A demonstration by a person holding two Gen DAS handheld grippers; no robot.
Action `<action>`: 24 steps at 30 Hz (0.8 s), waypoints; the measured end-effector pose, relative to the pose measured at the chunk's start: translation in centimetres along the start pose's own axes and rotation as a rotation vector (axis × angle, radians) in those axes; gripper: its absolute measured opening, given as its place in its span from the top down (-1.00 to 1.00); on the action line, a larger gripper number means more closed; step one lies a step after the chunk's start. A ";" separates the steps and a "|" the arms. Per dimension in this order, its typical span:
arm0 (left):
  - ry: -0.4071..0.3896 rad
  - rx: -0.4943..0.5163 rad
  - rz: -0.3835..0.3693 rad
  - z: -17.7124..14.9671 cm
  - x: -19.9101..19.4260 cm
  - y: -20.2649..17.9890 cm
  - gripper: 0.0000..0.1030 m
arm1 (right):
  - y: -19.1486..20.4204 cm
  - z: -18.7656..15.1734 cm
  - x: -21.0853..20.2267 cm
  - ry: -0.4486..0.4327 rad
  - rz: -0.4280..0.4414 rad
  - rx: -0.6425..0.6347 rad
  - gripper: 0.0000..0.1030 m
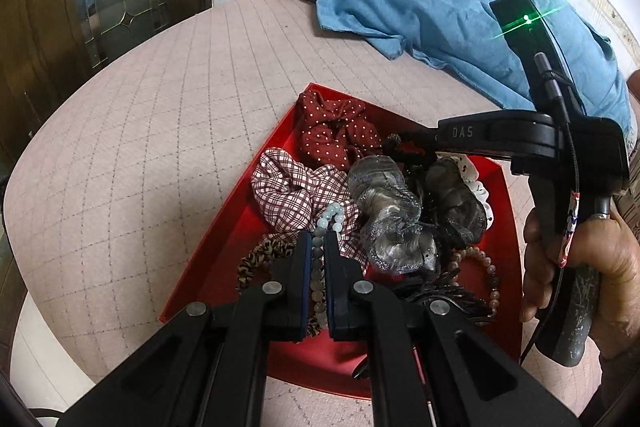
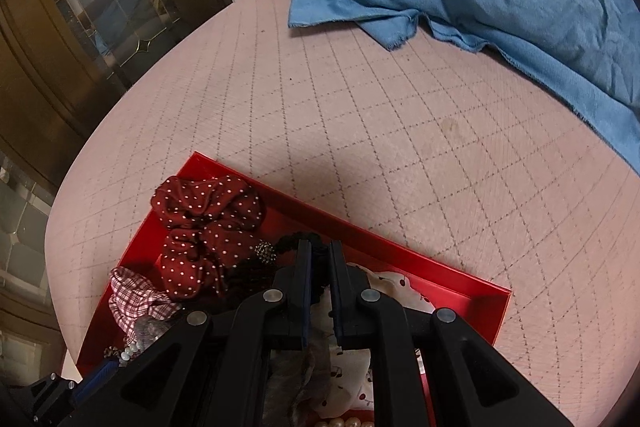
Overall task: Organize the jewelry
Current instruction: 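Lower both bracelets into the red tray and open both tools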
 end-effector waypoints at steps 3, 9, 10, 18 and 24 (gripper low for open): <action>0.007 0.001 0.004 0.0 0.2 -0.1 0.89 | -0.2 0.0 0.2 0.004 0.006 0.010 0.81; 0.016 -0.013 0.006 0.1 0.5 0.1 0.89 | -0.3 -0.1 0.4 -0.007 0.006 0.013 0.81; 0.016 -0.016 0.005 0.1 0.5 0.1 0.89 | -0.2 -0.1 0.4 -0.008 0.006 0.012 0.81; 0.016 -0.020 0.003 0.1 0.5 0.2 0.89 | -0.2 -0.3 0.5 -0.012 -0.002 0.008 0.81; 0.016 -0.019 0.004 0.2 0.5 0.2 0.89 | -0.2 -0.3 0.5 -0.011 -0.003 0.008 0.81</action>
Point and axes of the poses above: each gripper's, at about its wrist camera, not at the fingertips, and x roughly the way its jaws point, y to its left, z to its top, the point moved 1 cm from there along x, roughly the way its jaws point, and after that the axes turned 12 degrees about y, right-handed, at the moved point
